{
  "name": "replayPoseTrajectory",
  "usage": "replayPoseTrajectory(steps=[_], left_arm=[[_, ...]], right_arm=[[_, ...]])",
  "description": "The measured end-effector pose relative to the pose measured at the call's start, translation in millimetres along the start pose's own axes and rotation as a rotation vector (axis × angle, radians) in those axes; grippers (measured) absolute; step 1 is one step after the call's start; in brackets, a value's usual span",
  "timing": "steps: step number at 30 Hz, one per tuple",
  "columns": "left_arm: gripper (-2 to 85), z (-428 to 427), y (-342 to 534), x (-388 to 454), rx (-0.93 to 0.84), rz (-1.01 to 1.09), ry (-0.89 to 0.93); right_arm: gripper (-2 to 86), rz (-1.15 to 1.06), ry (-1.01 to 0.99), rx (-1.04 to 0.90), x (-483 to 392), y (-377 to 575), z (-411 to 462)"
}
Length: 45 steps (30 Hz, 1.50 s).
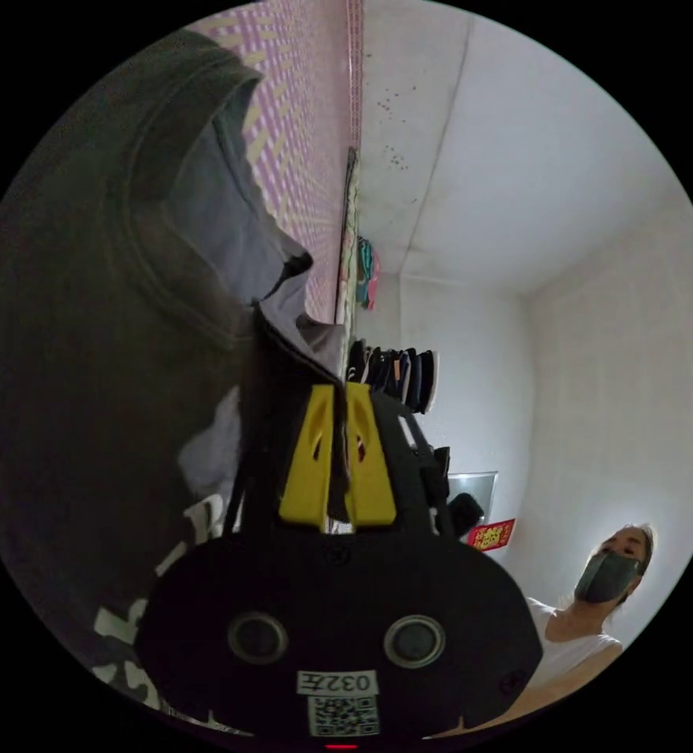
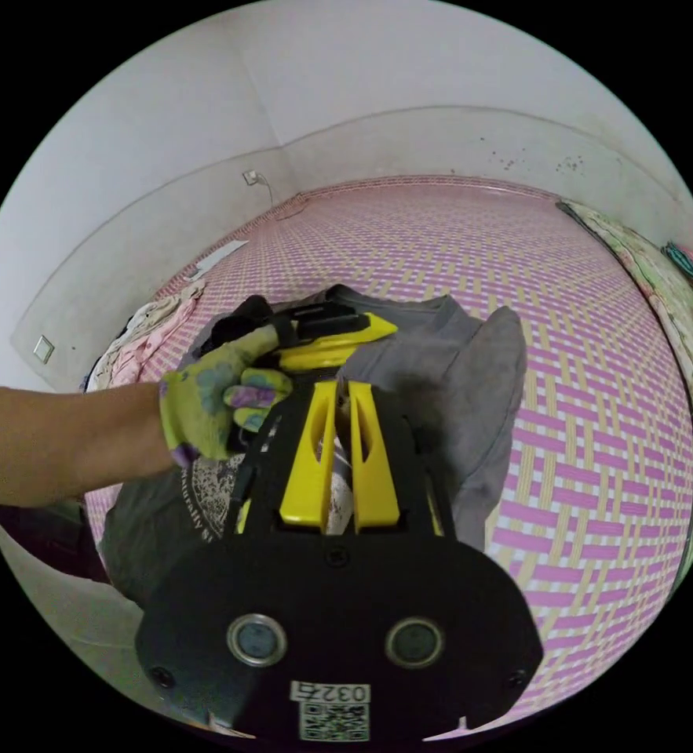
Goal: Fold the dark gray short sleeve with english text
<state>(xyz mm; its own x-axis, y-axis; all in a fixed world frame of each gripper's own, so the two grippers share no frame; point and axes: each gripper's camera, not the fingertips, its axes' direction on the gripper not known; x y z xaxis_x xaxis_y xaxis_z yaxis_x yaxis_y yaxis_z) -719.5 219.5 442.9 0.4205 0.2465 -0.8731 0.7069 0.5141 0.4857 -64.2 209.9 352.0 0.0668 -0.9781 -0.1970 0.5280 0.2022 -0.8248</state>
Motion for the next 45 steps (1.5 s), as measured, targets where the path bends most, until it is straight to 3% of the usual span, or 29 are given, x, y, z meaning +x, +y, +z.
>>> replayPoseTrajectory(steps=[3, 6, 13, 19, 23, 30, 36, 39, 45], left_arm=[[-0.5, 10, 0, 15, 0.008, 0.047, -0.042], [-0.8, 18, 5, 20, -0.044, 0.074, -0.127], [-0.9, 38, 15, 11, 0.007, 0.047, -0.052], [-1.0, 74, 12, 27, -0.012, 0.086, -0.08], [-0.9, 101, 9, 46, -0.044, 0.123, -0.065], [-0.9, 100, 15, 105, -0.117, 0.3, -0.054], [-0.9, 59, 28, 69, -0.043, 0.131, -0.321], [-0.9, 48, 38, 55, 0.032, 0.031, -0.198], [-0.9, 64, 26, 82, 0.01, 0.072, -0.19]], right_arm=[[5.1, 0.035, -0.062, -0.025, 5, 13, -28], [6.4, 0.124, -0.003, -0.039, 24, 67, -88], [9.6, 0.482, 0.139, -0.256, 57, 260, -213], [8.8, 0.624, 0.185, -0.202, 36, 324, -243], [0.1, 0.589, 0.259, -0.194, 19, 315, -238], [-0.9, 0.315, 0.398, -0.037, -81, 260, -298], [-1.0, 0.168, 0.171, -0.14, -138, 245, -243], [-1.0, 0.131, 0.174, -0.223, -144, 250, -221], [-1.0, 0.184, 0.101, -0.091, -132, 244, -272]])
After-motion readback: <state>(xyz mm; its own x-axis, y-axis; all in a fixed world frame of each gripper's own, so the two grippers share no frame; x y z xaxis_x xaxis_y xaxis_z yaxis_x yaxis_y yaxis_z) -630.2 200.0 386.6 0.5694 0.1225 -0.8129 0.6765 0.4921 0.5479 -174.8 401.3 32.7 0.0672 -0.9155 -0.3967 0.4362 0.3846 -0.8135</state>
